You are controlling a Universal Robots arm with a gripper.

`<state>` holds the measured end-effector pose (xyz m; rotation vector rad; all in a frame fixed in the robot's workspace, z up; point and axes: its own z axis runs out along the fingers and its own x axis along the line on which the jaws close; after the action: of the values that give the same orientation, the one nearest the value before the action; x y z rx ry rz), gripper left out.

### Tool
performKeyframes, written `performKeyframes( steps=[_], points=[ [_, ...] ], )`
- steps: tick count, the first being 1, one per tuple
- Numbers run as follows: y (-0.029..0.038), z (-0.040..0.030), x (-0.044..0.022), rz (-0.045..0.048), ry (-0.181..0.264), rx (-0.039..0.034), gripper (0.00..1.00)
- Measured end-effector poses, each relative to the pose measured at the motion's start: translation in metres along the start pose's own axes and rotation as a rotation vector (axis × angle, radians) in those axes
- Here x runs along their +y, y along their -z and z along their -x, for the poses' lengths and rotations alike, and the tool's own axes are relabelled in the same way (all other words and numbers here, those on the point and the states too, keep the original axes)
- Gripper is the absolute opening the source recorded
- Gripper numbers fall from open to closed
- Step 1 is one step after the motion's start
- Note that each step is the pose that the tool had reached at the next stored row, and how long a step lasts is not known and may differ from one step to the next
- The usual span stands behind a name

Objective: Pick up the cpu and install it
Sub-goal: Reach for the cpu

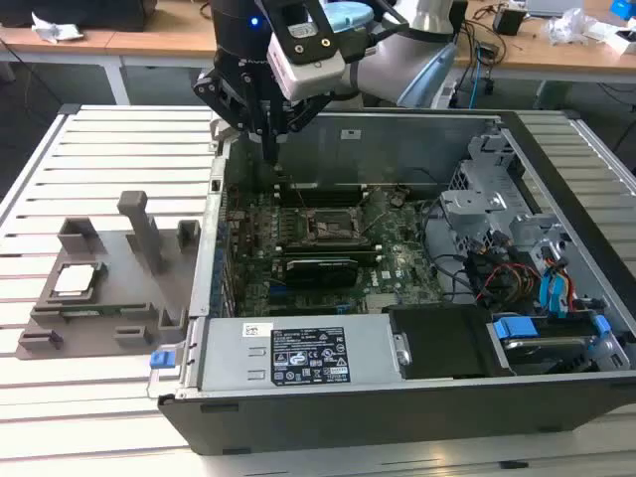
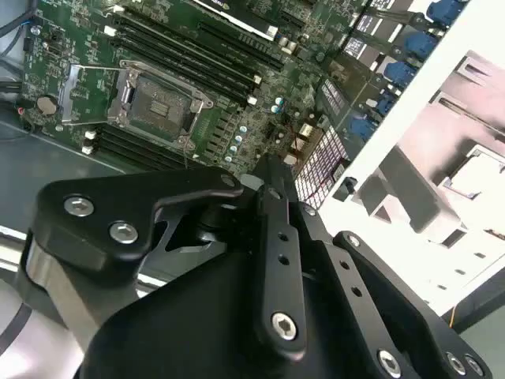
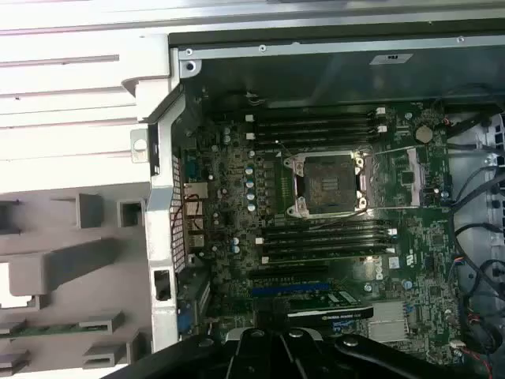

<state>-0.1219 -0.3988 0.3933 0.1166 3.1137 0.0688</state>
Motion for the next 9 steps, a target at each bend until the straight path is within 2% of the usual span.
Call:
performKeyframes(
  steps=[2,4,6,9],
  points=[
    [0.0002,-0.0081,-0.0006,0.0,0.0,0.0,0.11],
    [0.0003,-0.0124,-0.0009,0.0,0.0,0.0,0.11],
    [0.0005,-0.0222,-0.0017,0.0001,0.0,-0.0001,0.11],
    [0.0007,-0.0309,-0.0023,-0.0003,0.0,-0.0002,0.11]
  ],
)
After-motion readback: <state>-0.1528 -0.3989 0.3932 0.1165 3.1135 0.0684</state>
